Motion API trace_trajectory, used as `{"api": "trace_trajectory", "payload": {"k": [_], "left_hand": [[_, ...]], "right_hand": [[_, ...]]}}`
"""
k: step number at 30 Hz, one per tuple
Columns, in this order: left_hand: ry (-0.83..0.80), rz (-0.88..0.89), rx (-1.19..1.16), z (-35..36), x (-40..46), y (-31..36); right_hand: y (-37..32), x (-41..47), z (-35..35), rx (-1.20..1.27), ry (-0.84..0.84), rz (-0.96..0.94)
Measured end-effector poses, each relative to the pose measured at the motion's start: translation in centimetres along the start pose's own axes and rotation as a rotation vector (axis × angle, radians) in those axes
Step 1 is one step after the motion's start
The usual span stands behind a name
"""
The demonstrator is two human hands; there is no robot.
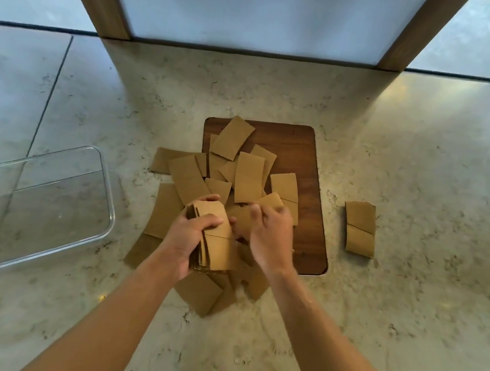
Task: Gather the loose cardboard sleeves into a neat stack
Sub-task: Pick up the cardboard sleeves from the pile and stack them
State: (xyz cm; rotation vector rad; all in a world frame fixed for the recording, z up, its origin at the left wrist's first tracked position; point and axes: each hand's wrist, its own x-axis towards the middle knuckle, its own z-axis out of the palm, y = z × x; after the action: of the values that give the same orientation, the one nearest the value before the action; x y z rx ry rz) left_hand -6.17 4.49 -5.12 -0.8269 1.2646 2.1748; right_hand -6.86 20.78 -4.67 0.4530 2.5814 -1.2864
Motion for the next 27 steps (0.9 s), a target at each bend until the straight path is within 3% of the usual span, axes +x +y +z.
{"api": "trace_trajectory", "payload": {"k": [5,8,12,15,17,20,22,27], "left_hand": [[-0.126,0.011,-0.180,-2.1,-0.6,1.2],[-0.106,-0.004,-0.214,-2.4,-1.0,0.9],[-0.133,-0.038,-0.297,-2.3,-1.4,0.5],[-0.118,-0.022,-0.303,-1.9,-1.3,0.2],[-0.114,-0.022,-0.307,-1.6,-1.1,0.3],[-0.145,-0.036,-0.292,-0.9,-0.7,0.4],[-0.174,-0.035,-0.268,-0.1,-0.5,0.3],[-0.172,-0.038,-0.237,1.1,-0.5,0.2]], "right_hand": [[1.7,3.7,-3.7,-0.646,-0.396,-0.472],[2.5,4.6,-4.2,-0.780,-0.352,-0.593],[2.8,4.7,-5.4,-0.538,-0.300,-0.548],[2.2,4.3,-5.9,-0.393,0.003,-0.434],[1.5,3.9,-5.8,-0.171,0.105,-0.246],[0.5,3.1,-5.9,0.490,-0.093,0.041],[0.4,2.1,-6.1,0.805,-0.237,0.118],[0.7,0.7,-5.9,0.813,-0.239,0.154]]}}
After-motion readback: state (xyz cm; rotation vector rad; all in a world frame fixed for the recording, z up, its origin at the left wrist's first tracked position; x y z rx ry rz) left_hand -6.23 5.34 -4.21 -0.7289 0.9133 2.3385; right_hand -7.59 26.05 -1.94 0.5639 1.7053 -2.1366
